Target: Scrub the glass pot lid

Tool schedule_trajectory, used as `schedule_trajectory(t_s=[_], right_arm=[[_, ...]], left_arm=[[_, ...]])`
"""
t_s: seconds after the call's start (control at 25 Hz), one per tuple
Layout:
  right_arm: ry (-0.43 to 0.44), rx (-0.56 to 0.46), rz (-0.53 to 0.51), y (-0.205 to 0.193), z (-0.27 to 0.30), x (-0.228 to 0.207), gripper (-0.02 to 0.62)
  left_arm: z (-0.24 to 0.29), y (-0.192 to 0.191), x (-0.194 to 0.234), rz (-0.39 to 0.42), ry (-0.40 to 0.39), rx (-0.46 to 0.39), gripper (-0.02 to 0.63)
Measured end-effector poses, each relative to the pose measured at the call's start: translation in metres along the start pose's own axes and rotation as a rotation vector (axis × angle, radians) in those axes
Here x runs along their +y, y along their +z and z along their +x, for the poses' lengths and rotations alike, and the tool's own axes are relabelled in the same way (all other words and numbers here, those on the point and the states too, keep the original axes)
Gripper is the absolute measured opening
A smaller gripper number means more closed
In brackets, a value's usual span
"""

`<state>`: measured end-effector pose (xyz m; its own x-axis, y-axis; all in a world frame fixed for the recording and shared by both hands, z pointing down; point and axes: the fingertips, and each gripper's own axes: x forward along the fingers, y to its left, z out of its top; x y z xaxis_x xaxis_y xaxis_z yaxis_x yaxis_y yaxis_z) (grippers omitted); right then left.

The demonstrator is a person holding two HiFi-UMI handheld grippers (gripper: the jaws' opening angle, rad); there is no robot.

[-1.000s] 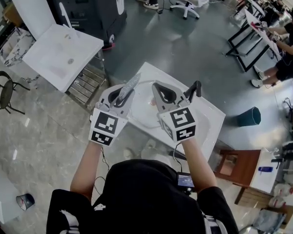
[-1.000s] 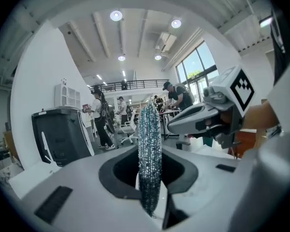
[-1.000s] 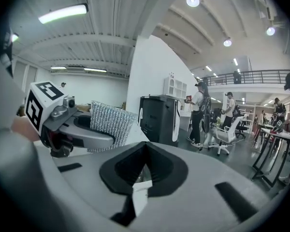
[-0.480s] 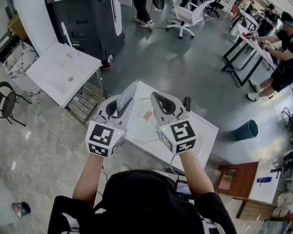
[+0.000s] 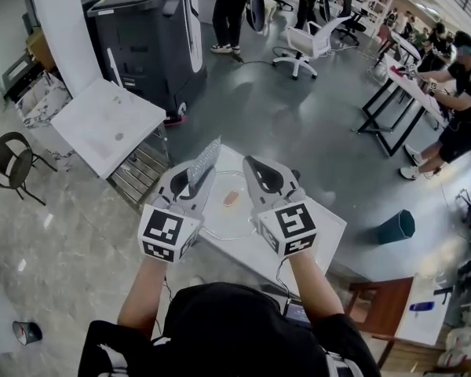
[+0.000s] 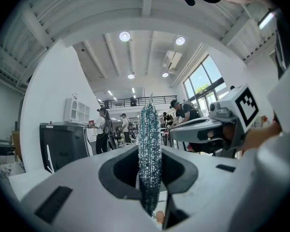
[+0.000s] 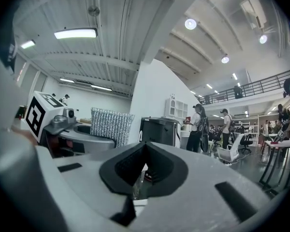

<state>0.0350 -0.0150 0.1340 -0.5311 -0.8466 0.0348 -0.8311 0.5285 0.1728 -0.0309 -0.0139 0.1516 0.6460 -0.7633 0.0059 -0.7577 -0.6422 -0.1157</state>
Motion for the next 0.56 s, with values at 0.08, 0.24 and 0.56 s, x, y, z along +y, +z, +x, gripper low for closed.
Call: schedule_trajectory(t_s=[0.08, 0.24, 0.56], right_arm=[[0.006, -0.004, -0.001, 0.000, -0.004, -0.001, -0.002], [0.013, -0.016, -0.002, 0.004, -0.008, -0.003, -0.002], [0.018, -0.026, -0.011, 0.007, -0.014, 0.002, -0.002]], left_arm=[[-0.003, 0.003, -0.003, -0.002, 0.010, -0.004, 0.072], [-0.004, 0.006, -0.005, 0.002, 0.024, -0.009, 0.072], [-0.011, 0.009, -0.012, 0.011, 0.031, -0.014, 0.072]])
